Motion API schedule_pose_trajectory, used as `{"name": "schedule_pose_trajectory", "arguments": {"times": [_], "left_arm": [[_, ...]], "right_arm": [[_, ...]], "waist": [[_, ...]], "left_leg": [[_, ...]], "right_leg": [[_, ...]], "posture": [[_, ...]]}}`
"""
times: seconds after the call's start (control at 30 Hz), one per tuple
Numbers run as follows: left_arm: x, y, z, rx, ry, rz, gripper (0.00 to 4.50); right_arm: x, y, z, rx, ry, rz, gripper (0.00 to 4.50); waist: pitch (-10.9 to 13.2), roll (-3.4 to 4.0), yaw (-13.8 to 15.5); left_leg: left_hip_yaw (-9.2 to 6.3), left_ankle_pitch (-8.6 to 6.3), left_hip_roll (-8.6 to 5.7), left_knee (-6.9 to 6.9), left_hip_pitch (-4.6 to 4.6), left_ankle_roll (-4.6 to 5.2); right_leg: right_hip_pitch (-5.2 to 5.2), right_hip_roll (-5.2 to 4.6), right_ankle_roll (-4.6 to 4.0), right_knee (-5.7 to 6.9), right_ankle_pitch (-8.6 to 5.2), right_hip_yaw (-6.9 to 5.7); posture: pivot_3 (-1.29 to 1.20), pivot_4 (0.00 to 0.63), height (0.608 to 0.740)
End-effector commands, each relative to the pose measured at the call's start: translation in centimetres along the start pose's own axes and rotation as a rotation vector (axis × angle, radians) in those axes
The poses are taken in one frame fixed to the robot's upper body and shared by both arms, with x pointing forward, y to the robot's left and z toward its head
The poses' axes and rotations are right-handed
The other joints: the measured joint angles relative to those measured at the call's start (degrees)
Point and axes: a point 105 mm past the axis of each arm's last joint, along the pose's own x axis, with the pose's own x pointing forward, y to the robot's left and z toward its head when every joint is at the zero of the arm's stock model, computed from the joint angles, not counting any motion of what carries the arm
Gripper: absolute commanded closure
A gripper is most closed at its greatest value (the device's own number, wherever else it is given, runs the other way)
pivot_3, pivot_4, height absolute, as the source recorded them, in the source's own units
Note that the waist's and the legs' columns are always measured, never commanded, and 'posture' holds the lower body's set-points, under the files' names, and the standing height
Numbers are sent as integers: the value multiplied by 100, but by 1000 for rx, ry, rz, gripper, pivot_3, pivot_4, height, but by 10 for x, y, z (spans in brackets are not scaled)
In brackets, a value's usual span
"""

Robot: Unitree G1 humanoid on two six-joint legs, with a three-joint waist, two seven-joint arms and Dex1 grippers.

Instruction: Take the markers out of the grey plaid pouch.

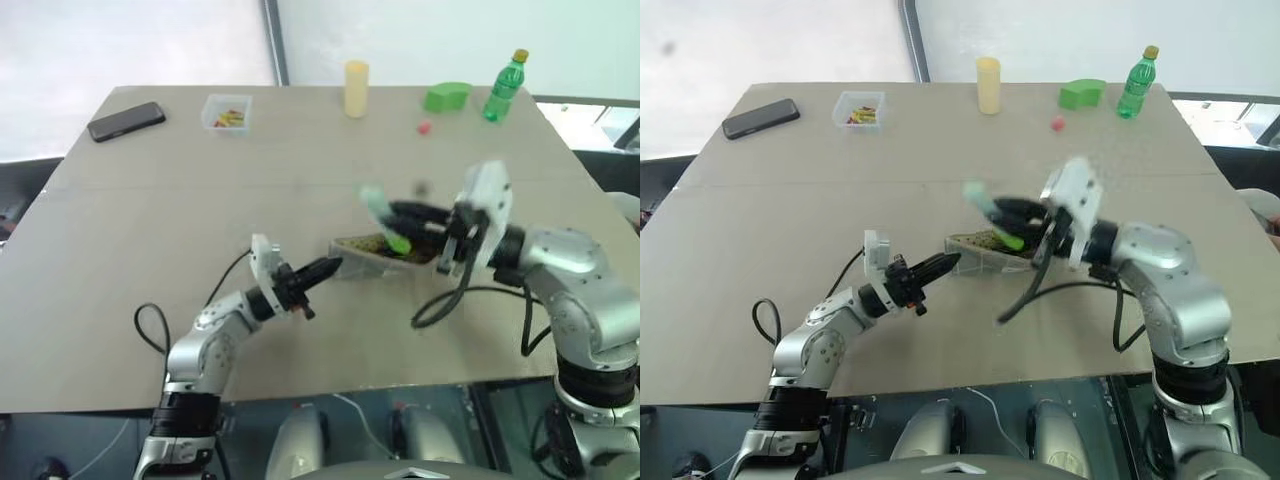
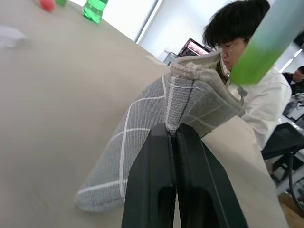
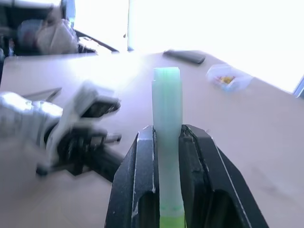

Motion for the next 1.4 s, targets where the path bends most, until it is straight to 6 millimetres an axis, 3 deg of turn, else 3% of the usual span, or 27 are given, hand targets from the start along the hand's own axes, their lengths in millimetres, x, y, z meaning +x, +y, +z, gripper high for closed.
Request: {"name": "schedule_pose_trajectory", "arguments": {"times": [0.03, 0.13, 0.3, 0.47, 0.6, 0.7, 0.73, 0.8, 0.9, 1.03, 1.23, 1.33, 1.4], "left_arm": [[-8, 11, 10, 79, -27, 61, 4500], [-16, 15, 13, 154, -23, 88, 4500], [-26, 17, 12, 205, -3, 84, 4500], [-25, 18, 11, 222, -2, 79, 4500], [-27, 18, 9, 224, -6, 86, 4500], [-28, 17, 7, 222, -4, 87, 4500], [-29, 17, 6, 222, -4, 88, 4500], [-30, 16, 5, 214, -5, 90, 4500], [-29, 14, 7, 185, -23, 79, 4500], [-24, -3, 17, 36, -81, -26, 4500], [-15, -40, 44, -282, -162, -269, 4500], [-15, -43, 54, -394, -184, -313, 4500], [-16, -42, 47, -396, -135, -307, 4500]], "right_arm": [[-26, -53, 10, -20, 38, -288, 4379], [-48, -89, -1, -112, 202, -462, 4379], [-72, -124, -56, -130, 515, -606, 4379], [-78, -116, -123, 125, 764, -589, 4379], [-93, -121, -149, 92, 873, -593, 4379], [-96, -122, -155, 109, 880, -587, 4379], [-97, -123, -156, 103, 885, -586, 3358], [-96, -121, -151, 45, 884, -560, 2532], [-84, -117, -121, -25, 754, -527, 1092], [-78, -98, -75, -92, 625, -431, 1092], [-67, -59, 13, -156, 423, -251, 1092], [-62, -47, 35, -153, 378, -203, 1092], [-55, -34, 41, -137, 361, -139, 1092]], "waist": [[0, 0, -2], [1, 1, -4], [1, 2, -65], [1, 2, -124], [-1, 0, -100], [-1, 0, -69], [-1, -1, -55], [1, 3, -32], [2, 6, -26], [5, 10, -21], [7, 9, -12], [5, 7, -19], [5, 6, -20]], "left_leg": [[0, 0, 0, 0, 0, 0], [3, 0, -1, -2, 0, 0], [9, 0, 1, -14, 2, 1], [11, 0, 4, -12, -3, 1], [6, 0, 2, -11, -11, 0], [8, 0, 2, -11, -13, 1], [9, 0, 2, -11, -13, 1], [9, 0, 2, -10, -13, 1], [9, 0, 4, -12, -15, 1], [8, -1, 6, -11, -19, 1], [0, -2, 5, -8, -24, 3], [-2, -13, 6, -7, -16, 22], [-3, -13, 6, -7, -13, 22]], "right_leg": [[0, 0, 0, -1, 0, 0], [-1, 0, 0, -3, 0, 2], [-11, 3, 0, -4, 0, 8], [-15, 5, 0, -2, 0, 10], [-17, 3, 1, -6, 0, 7], [-17, 3, 1, -8, 0, 6], [-17, 2, 1, -8, 0, 7], [-18, 2, 1, -8, 0, 6], [-23, 3, 1, -6, 0, 8], [-27, 4, 2, -3, 0, 8], [-26, 0, 2, -6, 0, 5], [-23, 3, 2, -1, 0, 5], [-22, 5, 2, 1, 0, 6]], "posture": [[0, 150, 740], [0, 150, 740], [0, 150, 740], [0, 150, 740], [0, 150, 740], [0, 150, 740], [0, 150, 740], [0, 150, 740], [0, 150, 740], [0, 150, 740], [0, 150, 740], [0, 150, 740], [0, 150, 740]]}}
